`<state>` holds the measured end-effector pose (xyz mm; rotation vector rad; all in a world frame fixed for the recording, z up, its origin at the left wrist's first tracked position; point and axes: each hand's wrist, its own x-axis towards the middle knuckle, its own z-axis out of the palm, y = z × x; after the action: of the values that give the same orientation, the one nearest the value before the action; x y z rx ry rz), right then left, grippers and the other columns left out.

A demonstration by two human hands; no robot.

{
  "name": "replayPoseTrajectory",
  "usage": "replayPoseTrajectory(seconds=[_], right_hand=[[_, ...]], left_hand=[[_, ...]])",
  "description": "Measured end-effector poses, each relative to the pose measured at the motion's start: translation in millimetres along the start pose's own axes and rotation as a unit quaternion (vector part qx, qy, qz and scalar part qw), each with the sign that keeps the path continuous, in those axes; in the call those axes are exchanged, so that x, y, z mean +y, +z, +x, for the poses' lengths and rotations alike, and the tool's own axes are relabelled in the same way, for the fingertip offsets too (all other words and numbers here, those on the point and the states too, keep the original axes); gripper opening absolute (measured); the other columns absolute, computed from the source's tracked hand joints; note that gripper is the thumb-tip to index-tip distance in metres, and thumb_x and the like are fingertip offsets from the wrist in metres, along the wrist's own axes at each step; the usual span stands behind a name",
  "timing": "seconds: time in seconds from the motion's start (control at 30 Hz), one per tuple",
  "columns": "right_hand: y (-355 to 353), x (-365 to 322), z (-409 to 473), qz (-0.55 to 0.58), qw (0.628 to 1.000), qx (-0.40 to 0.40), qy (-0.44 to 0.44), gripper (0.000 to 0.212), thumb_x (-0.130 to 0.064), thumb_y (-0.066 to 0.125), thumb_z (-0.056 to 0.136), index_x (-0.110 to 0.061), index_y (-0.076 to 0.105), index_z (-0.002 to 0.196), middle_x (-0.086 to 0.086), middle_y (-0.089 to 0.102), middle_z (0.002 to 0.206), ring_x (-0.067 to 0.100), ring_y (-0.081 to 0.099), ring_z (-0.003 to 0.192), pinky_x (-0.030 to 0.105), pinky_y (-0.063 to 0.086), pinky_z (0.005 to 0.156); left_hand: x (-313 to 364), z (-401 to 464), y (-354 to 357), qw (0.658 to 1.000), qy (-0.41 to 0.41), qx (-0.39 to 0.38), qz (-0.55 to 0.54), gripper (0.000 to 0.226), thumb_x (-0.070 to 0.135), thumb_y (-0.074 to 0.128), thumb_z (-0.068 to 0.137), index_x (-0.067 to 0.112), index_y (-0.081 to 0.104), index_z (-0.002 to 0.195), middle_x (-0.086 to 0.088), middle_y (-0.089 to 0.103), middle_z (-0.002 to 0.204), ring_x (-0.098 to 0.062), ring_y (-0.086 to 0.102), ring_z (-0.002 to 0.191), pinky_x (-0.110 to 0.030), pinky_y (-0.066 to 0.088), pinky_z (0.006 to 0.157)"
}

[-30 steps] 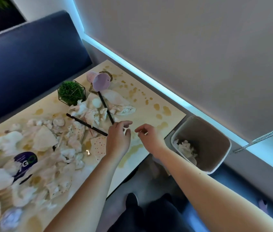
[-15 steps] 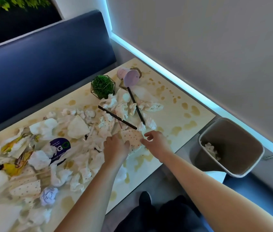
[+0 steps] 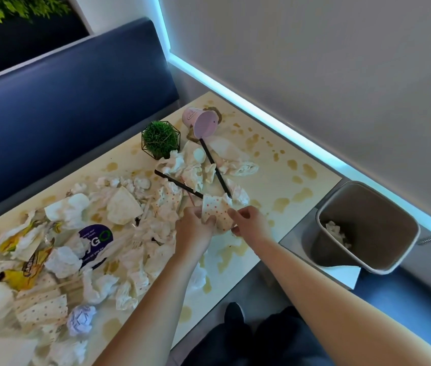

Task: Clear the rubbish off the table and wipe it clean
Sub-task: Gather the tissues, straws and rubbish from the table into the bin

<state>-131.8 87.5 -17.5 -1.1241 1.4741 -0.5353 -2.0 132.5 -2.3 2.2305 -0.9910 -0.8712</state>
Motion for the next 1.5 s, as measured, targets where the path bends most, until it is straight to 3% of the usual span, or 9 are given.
replayPoseTrajectory(seconds=[0.13,0.2,0.33,0.53,0.77,1.07,1.23,1.43,1.5], right_hand=[[-13.6,-0.5,3.9,0.085,0.996,0.022,0.018,0.035,-0.036,0.064,0.092,-0.004,0.053,0.1,0.017,0.068,0.097,0.031,0.072,0.078,0.041,0.06,0.074],[-25.0,1.0,5.8,0.12,0.992,0.032,0.018,0.032,-0.034,0.066,0.09,-0.006,0.052,0.096,0.019,0.068,0.098,0.031,0.071,0.076,0.044,0.06,0.077],[-53.3,1.9,5.7,0.176,0.983,0.049,0.012,0.023,-0.024,0.067,0.09,-0.009,0.049,0.092,0.018,0.065,0.101,0.025,0.066,0.081,0.041,0.057,0.079],[-101.6,4.3,7.1,0.295,0.953,0.068,0.02,0.026,-0.008,0.07,0.087,-0.005,0.051,0.104,0.018,0.067,0.105,0.027,0.07,0.077,0.039,0.06,0.08],[-156.2,20.1,7.8,0.272,0.947,0.168,0.018,0.017,-0.015,0.071,0.088,-0.006,0.062,0.1,0.008,0.072,0.098,0.019,0.074,0.083,0.033,0.061,0.078],[-222.5,54.3,7.5,0.171,0.936,0.306,0.041,0.015,-0.024,0.071,0.088,-0.016,0.061,0.097,0.001,0.068,0.096,0.016,0.069,0.086,0.031,0.06,0.074],[-247.7,74.0,7.0,0.085,0.923,0.368,0.066,0.016,-0.024,0.066,0.09,-0.013,0.056,0.096,-0.002,0.062,0.093,0.014,0.058,0.082,0.015,0.037,0.057],[-250.9,94.2,15.6,-0.024,0.958,0.246,0.149,0.034,-0.034,0.052,0.099,-0.012,0.059,0.124,0.003,0.066,0.117,0.013,0.055,0.082,0.021,0.038,0.06],[-245.2,93.2,15.6,-0.039,0.965,0.214,0.147,0.036,-0.03,0.048,0.1,-0.015,0.058,0.131,0.001,0.066,0.113,0.011,0.056,0.079,0.021,0.039,0.06]], left_hand=[[19.9,1.9,7.2,0.996,0.059,-0.008,-0.059,0.032,0.018,0.062,0.093,0.023,0.047,0.121,0.009,0.057,0.102,-0.005,0.057,0.082,-0.018,0.044,0.061],[32.5,3.9,11.9,0.994,0.076,-0.022,-0.077,0.031,0.012,0.058,0.095,0.028,0.045,0.118,0.015,0.05,0.095,-0.003,0.054,0.084,-0.016,0.043,0.062],[55.4,9.1,27.4,0.984,0.095,-0.057,-0.14,0.041,0.004,0.061,0.092,0.028,0.049,0.123,0.008,0.053,0.098,-0.008,0.062,0.087,-0.035,0.058,0.077],[91.5,11.6,62.5,0.971,0.11,-0.109,-0.182,0.046,0.003,0.064,0.09,0.03,0.05,0.125,0.005,0.06,0.101,-0.015,0.064,0.094,-0.031,0.059,0.071],[131.1,4.4,119.2,0.966,0.093,-0.182,-0.156,0.05,0.005,0.063,0.092,0.023,0.046,0.135,-0.008,0.058,0.125,-0.024,0.061,0.109,-0.017,0.057,0.06],[161.8,-6.9,181.7,0.949,0.218,-0.225,0.033,0.044,0.026,0.067,0.091,0.026,0.051,0.132,0.003,0.055,0.129,-0.013,0.058,0.108,-0.009,0.04,0.065],[159.9,-5.3,196.7,0.942,0.242,-0.222,0.074,0.031,0.029,0.058,0.094,0.028,0.057,0.125,0.006,0.056,0.122,-0.009,0.059,0.1,-0.013,0.041,0.073],[151.6,-2.1,198.4,0.945,0.247,-0.203,0.065,0.025,0.026,0.056,0.096,0.028,0.059,0.121,0.009,0.056,0.116,-0.008,0.058,0.101,-0.007,0.038,0.069],[147.0,0.7,194.4,0.947,0.244,-0.197,0.061,0.025,0.025,0.055,0.096,0.03,0.06,0.12,0.011,0.056,0.114,-0.006,0.057,0.101,-0.007,0.038,0.07]])
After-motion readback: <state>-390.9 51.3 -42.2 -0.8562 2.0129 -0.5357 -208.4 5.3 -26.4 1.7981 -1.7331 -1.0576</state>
